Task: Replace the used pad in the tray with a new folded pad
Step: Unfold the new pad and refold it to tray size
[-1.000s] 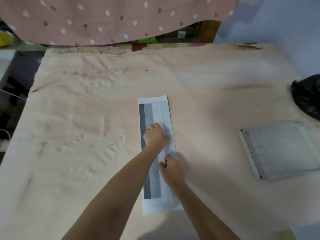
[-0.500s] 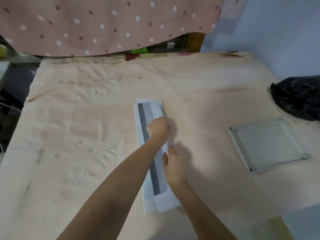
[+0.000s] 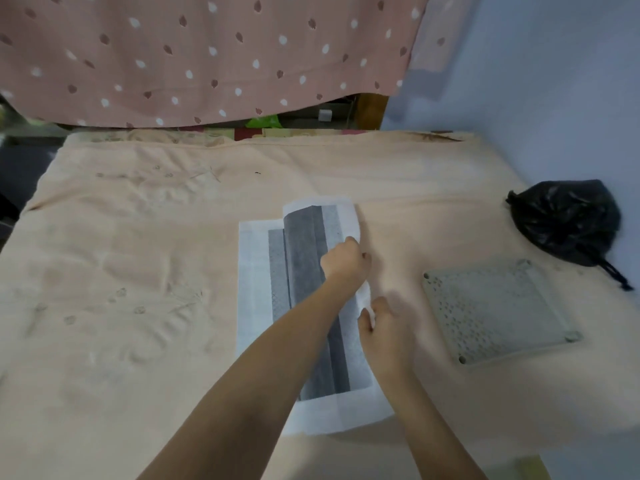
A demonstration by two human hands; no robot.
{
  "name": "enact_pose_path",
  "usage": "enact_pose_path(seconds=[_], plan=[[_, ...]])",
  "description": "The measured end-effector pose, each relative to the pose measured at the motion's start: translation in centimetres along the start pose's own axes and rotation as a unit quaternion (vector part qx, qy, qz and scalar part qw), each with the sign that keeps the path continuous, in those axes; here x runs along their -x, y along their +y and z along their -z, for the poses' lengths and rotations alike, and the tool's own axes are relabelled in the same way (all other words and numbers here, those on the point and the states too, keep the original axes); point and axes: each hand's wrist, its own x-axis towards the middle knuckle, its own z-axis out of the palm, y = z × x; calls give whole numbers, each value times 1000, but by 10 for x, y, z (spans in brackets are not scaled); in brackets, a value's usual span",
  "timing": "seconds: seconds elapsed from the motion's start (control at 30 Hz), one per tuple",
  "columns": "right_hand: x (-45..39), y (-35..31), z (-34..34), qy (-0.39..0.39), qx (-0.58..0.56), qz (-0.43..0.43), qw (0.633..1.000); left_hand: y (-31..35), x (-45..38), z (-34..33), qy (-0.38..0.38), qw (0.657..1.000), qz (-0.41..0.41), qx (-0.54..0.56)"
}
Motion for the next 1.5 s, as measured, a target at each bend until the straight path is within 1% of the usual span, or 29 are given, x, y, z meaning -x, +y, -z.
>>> enact_pose_path(seconds=[0.1,0.2,0.27,0.33,0.37,0.43,0.5,0.63,0.73,0.83,0.9,1.07,1.17,1.2,1.27,1.33,1.4,1.43,1.5], plan=[[-8,28,-5,-24,-7,-1,1000,13,-1,-25,-11,999,27,14],[-14,53,-9,-50,-55,-6,997,23,-1,-47,-22,998,45,43],[-18,66,-11,-88,-15,-14,996,28,-2,-58,-25,995,56,73],[-23,80,-14,-79,10,-2,997,34,-4,-67,-33,993,69,94],[-26,87,-16,-76,14,2,997,37,-5,-71,-39,992,72,98],[-31,99,-18,-112,60,-1,992,42,-8,-79,-48,991,77,94],[-36,112,-22,-128,69,-3,989,46,-10,-87,-49,992,81,87],[-38,127,-25,-106,59,-6,993,50,-12,-100,-49,992,84,80],[-39,134,-30,-77,24,-1,997,49,-15,-107,-48,992,91,73],[-40,139,-33,-67,-1,-9,998,46,-15,-111,-85,988,103,83],[-42,142,-34,-57,-6,3,998,42,-14,-112,-117,981,105,110],[-39,147,-34,-69,34,14,997,26,-7,-110,-146,964,90,203],[-34,141,-31,-85,105,-8,991,17,4,-109,-150,956,69,243],[-33,139,-33,-83,130,-2,988,14,8,-109,-149,953,61,258],[-30,133,-32,-48,152,24,987,8,17,-107,-134,951,48,275],[-28,128,-34,-23,166,76,983,1,23,-104,-85,962,43,254],[-27,121,-35,-50,171,107,978,-9,28,-98,-19,976,53,211],[-26,116,-35,-79,163,100,978,-15,30,-93,5,979,62,193],[-29,112,-41,-128,160,43,978,-30,34,-82,32,984,74,160]])
